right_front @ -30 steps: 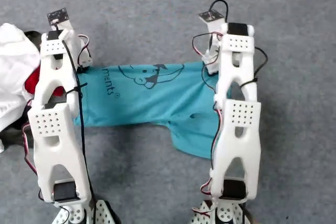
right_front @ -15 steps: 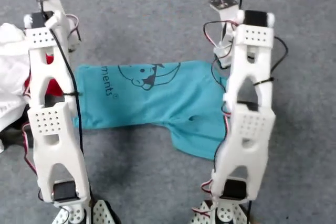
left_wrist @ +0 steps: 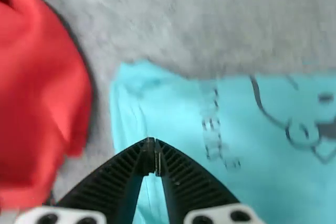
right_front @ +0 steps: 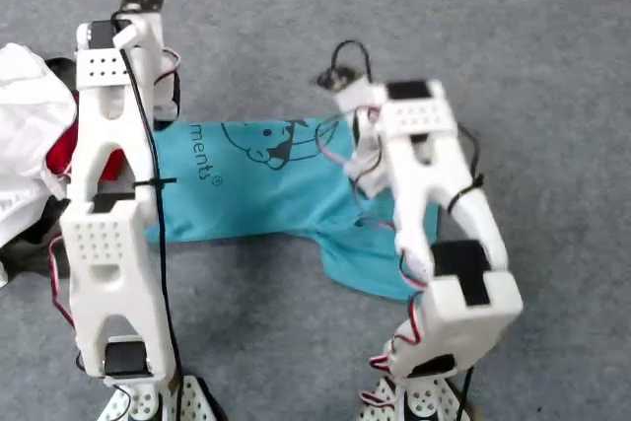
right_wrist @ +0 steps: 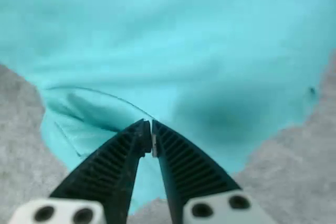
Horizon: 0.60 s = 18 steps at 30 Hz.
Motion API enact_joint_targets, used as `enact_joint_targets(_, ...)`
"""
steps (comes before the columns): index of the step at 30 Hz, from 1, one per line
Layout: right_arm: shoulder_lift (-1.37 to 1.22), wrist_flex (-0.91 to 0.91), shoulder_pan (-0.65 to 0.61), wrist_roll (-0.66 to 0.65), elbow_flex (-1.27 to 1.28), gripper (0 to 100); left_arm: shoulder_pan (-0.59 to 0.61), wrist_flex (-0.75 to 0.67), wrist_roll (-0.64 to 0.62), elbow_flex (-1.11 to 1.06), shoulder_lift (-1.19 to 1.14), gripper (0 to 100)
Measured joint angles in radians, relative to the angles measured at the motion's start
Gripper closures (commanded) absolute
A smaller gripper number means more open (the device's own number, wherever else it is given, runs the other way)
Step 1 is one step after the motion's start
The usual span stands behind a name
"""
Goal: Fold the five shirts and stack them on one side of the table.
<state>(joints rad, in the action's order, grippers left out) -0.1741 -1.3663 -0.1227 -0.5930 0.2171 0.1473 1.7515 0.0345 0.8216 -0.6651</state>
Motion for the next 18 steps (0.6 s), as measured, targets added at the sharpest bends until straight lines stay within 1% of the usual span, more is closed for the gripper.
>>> enact_joint_targets(2, 0.034, 0.06, -0.009, 0.0, 0.098, 98.5, -0.002, -0.034, 0.0, -0.127, 0.071, 97)
enact_joint_targets(4, 0.051, 0.109, -0.012, 0.0, 0.175, 98.5, 0.0, -0.107, 0.0, -0.273, 0.143, 97)
enact_joint_targets(6, 0.058, 0.137, -0.015, 0.0, 0.23, 98.5, 0.0, -0.219, 0.0, -0.437, 0.204, 97)
enact_joint_targets(9, 0.06, 0.146, -0.028, 0.0, 0.287, 98.5, 0.0, -0.428, -0.002, -0.726, 0.284, 97)
enact_joint_targets(13, 0.133, 0.153, -0.114, 0.0, 0.39, 98.5, 0.0, -0.657, -0.063, -1.049, 0.407, 97)
enact_joint_targets(16, 0.23, 0.16, -0.193, 0.0, 0.476, 98.5, 0.0, -0.767, -0.075, -1.194, 0.485, 97)
enact_joint_targets(18, 0.293, 0.158, -0.216, 0.0, 0.516, 98.5, 0.005, -0.81, -0.078, -1.241, 0.508, 97)
